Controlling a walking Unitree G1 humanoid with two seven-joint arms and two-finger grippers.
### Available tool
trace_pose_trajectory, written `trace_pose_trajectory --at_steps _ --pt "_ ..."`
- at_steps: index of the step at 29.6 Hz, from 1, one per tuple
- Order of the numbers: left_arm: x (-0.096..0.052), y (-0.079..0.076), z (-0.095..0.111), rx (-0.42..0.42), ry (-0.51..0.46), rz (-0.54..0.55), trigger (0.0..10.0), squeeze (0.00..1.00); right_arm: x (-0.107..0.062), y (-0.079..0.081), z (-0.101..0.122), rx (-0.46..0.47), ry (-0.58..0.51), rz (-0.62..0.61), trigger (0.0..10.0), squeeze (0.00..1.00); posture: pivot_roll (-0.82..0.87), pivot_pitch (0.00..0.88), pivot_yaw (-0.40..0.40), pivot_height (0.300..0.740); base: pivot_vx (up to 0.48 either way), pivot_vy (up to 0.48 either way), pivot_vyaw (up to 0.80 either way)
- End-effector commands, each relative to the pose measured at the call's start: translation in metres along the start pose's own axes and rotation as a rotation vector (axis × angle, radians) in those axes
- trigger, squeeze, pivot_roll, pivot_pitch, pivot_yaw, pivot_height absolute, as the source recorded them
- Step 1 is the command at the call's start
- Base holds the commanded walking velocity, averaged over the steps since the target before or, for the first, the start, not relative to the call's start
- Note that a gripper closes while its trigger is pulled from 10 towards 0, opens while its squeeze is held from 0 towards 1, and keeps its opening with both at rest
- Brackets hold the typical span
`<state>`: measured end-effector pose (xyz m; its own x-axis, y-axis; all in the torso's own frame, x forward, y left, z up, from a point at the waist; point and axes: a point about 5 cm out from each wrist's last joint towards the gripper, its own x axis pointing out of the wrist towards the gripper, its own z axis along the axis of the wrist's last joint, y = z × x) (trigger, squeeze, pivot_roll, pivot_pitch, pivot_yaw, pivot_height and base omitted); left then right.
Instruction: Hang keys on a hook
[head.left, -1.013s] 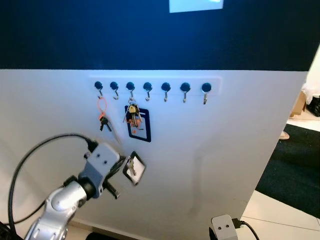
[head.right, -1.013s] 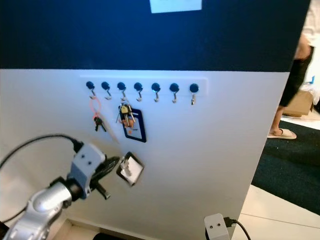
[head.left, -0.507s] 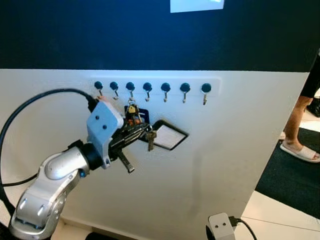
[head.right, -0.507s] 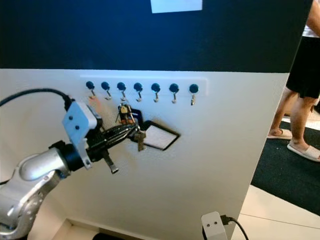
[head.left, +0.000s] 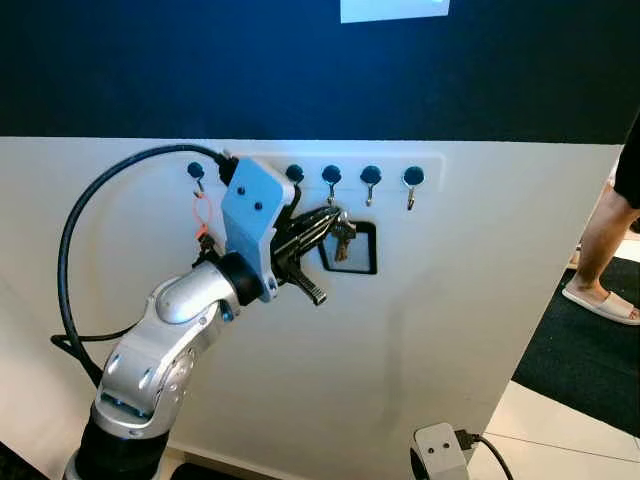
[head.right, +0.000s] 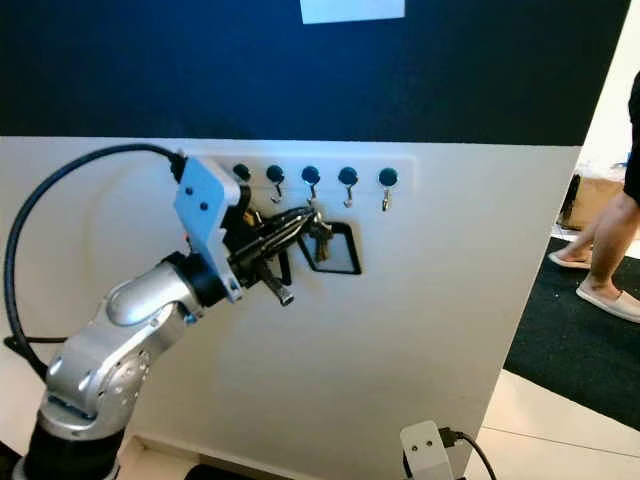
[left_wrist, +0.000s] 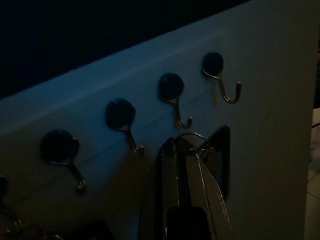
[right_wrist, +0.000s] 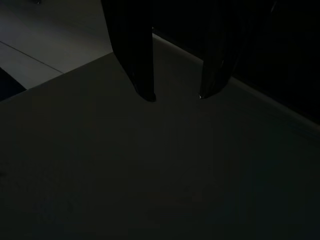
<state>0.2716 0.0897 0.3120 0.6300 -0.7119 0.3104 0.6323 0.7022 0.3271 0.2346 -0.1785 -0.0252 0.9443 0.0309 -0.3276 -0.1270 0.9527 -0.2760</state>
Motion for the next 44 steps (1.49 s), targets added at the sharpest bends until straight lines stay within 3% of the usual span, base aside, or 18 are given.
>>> trace_pose_trajectory --at_steps 1,4,11,18,36,44 --pt "0.0 0.004 0.001 -0.01 -0.003 0.023 10.0 0.0 -0.004 0.003 -0.007 0.011 0.028 -0.002 10.0 0.0 0.03 0.089 0.124 0.74 0.0 0.0 0.0" --pt "-0.001 0.006 0.004 -0.016 -0.014 0.027 10.0 0.0 -0.004 0.003 -0.007 0.013 0.029 -0.003 10.0 0.0 0.04 0.089 0.124 0.74 0.0 0.0 0.0" --pt "0.003 0.016 0.005 0.097 0.031 0.087 10.0 0.0 -0.004 0.005 -0.007 0.015 0.03 0.002 10.0 0.0 0.05 0.091 0.121 0.74 0.0 0.0 0.0" --pt "0.011 0.02 0.002 0.159 0.072 0.102 10.0 0.0 -0.003 0.007 -0.005 0.019 0.027 0.002 10.0 0.0 0.04 0.091 0.128 0.74 0.0 0.0 0.0" --pt "0.018 0.014 0.002 0.244 0.08 0.067 10.0 0.0 -0.003 0.008 -0.006 0.026 0.031 -0.004 10.0 0.0 0.04 0.09 0.133 0.74 0.0 0.0 0.0" --pt "0.021 0.008 -0.002 0.34 0.118 0.038 10.0 0.0 -0.003 0.009 -0.006 0.025 0.034 -0.001 10.0 0.0 0.05 0.088 0.133 0.74 0.0 0.0 0.0"
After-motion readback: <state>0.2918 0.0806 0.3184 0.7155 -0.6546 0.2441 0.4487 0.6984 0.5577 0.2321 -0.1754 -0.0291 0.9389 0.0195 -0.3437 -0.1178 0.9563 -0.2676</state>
